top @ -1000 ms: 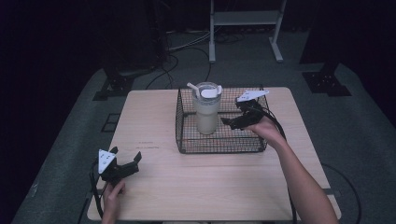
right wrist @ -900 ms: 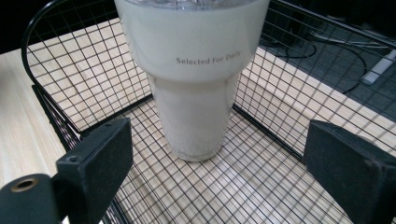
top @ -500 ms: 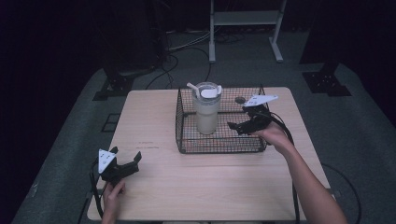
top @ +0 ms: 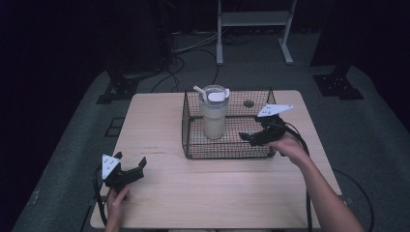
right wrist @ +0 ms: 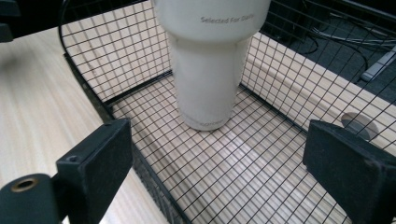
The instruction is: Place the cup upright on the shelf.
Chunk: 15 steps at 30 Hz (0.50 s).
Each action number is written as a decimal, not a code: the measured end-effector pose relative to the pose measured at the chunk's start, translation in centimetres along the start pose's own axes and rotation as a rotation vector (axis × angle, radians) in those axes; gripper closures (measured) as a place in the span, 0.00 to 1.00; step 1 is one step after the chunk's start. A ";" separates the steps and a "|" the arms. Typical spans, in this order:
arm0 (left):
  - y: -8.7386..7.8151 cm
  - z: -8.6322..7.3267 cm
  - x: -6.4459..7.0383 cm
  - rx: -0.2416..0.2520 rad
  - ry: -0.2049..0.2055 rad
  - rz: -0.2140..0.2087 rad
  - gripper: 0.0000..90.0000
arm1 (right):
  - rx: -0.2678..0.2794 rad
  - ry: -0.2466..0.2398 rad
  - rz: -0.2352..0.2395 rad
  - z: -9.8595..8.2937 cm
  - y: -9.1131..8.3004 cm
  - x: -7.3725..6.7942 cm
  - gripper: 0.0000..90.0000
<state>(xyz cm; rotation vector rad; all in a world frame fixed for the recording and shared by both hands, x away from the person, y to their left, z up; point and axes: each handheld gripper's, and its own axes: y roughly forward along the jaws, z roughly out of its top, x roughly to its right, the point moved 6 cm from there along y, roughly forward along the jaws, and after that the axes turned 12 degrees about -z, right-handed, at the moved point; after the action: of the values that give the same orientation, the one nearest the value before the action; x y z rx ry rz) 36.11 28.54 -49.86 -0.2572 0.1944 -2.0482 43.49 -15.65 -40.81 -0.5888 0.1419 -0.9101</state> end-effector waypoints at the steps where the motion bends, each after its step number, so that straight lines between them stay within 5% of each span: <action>1: 0.0 0.0 0.0 -0.002 0.002 0.000 0.00 | 0.002 0.000 0.001 -0.2 -0.3 -0.1 0.09; 15: 0.0 0.0 0.0 -0.008 0.008 -0.001 0.00 | 0.017 0.011 -0.004 -1.8 -2.4 -0.4 0.09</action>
<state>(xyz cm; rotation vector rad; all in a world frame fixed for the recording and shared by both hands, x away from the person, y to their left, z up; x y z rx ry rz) 36.15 28.53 -49.89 -0.2536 0.2072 -2.0505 40.93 -17.26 -41.07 -0.5683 0.1429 -0.9175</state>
